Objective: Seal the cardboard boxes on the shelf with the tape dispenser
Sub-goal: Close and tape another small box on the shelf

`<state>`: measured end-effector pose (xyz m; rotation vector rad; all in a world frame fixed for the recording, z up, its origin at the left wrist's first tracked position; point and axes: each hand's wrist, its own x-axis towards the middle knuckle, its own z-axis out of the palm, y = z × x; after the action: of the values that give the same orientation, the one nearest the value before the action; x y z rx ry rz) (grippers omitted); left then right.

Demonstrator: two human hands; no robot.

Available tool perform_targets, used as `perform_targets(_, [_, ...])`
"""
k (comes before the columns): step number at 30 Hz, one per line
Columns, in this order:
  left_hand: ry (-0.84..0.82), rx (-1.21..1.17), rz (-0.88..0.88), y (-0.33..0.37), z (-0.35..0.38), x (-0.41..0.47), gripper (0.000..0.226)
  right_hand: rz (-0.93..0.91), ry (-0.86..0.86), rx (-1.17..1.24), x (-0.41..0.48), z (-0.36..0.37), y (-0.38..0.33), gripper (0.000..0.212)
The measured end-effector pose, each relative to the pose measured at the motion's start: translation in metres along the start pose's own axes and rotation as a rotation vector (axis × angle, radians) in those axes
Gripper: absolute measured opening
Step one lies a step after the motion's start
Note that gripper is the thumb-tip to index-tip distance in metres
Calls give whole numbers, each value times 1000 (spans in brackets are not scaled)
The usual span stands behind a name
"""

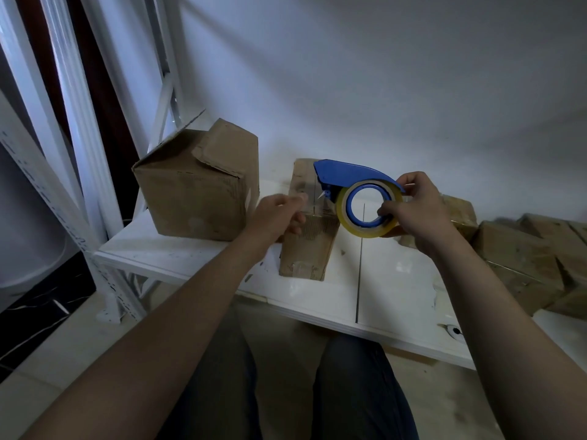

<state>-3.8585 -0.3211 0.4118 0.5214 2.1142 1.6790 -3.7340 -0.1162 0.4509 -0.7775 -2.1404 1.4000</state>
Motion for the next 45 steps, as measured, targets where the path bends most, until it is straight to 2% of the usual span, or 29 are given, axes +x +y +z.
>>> perform_targets(3, [-200, -145, -309, 4, 10, -4, 60, -7, -2, 5, -1, 0, -1, 46])
perform_targets(5, [-296, -238, -399, 5, 14, -2, 71, -11, -3, 8, -2, 1, -2, 46])
perform_targets(7, [-294, -336, -418, 8, 16, -1, 66, -21, -3, 8, -2, 1, -2, 46])
perform_targets(11, [-241, -497, -446, 18, 14, 3, 39, -69, -6, -5, -2, 0, 1, 45])
perform_targets(15, [-163, -356, -341, 19, 5, 10, 25, -144, 23, -34, -3, -1, 2, 48])
perform_targets(18, [-106, -144, -268, 26, 1, 11, 19, -282, 13, -148, -3, -3, 6, 58])
perform_targets(21, [5, 160, -190, 34, -1, 13, 22, -406, -72, -202, -3, -7, 13, 79])
perform_targets(25, [23, 450, -103, 42, -3, 13, 31, -533, -150, -265, -3, -14, 24, 80])
perform_targets(30, [106, 385, -49, 46, -5, 10, 33, -582, -233, -140, -2, -18, 28, 83])
perform_targets(36, [110, 284, 69, 27, -8, 4, 33, -777, -265, -261, 12, -30, 28, 75])
perform_targets(42, [211, 133, 102, 12, -21, 8, 26, -843, -85, -267, 22, -49, 44, 73])
perform_targets(45, [205, 174, 96, -6, -35, 9, 24, -864, -57, -365, 25, -65, 61, 74])
